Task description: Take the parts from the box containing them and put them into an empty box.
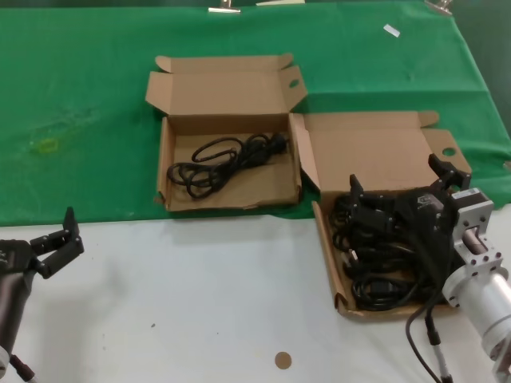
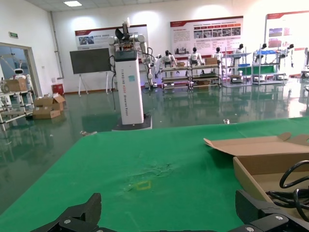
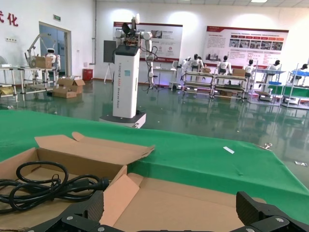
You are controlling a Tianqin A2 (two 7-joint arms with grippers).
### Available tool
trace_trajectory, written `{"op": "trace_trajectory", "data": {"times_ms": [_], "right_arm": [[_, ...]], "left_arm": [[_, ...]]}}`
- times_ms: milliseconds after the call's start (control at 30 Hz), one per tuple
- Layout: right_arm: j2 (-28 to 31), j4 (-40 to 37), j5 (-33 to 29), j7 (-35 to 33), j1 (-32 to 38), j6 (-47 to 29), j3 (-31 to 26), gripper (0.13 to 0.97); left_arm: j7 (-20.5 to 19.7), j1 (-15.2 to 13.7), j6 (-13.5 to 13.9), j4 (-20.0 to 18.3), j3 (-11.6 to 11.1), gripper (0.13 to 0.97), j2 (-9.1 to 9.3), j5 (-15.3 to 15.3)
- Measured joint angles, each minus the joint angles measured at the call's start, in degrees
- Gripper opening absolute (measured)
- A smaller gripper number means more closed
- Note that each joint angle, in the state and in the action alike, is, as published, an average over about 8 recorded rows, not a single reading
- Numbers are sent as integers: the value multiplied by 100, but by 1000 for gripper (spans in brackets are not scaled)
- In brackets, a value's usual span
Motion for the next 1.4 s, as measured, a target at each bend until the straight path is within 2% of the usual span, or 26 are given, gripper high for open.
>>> {"op": "trace_trajectory", "data": {"times_ms": [1400], "right_arm": [[0,0,0,0,0,0,0,966]], "left_arm": [[0,0,0,0,0,966,0,0]]}}
